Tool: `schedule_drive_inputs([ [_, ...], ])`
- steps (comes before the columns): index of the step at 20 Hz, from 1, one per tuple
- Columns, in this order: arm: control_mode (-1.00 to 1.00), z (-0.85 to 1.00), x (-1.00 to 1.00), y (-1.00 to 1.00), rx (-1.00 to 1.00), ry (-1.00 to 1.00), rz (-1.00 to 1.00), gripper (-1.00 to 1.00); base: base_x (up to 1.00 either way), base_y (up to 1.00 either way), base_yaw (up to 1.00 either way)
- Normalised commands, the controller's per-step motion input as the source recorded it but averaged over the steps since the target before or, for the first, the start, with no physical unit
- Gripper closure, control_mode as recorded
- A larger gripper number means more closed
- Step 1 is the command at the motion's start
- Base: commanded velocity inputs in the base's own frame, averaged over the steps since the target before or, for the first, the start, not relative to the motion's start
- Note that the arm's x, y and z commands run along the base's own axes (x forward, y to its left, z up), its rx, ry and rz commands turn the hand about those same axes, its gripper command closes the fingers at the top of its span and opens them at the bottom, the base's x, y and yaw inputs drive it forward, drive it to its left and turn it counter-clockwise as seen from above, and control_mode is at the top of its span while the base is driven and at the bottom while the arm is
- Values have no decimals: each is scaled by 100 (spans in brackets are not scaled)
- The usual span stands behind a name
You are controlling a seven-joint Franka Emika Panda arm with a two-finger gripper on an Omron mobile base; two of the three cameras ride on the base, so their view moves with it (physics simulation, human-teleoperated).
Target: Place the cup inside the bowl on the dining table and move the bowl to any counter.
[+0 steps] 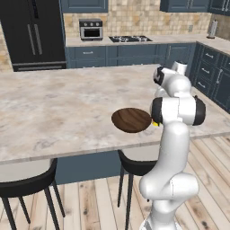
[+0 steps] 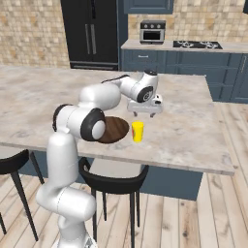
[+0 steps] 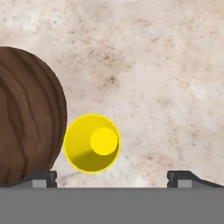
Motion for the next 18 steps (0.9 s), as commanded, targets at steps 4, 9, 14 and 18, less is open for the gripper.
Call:
schedule_drive_inputs([
  [4,-100,-17,4,0,0,0,0,-100,0,0,0],
  [9,-100,-20,3,0,0,0,0,-100,0,0,0],
  [14,-100,-25,2,0,0,0,0,-100,0,0,0],
  [18,-100,-24,0,0,0,0,0,-100,0,0,0],
])
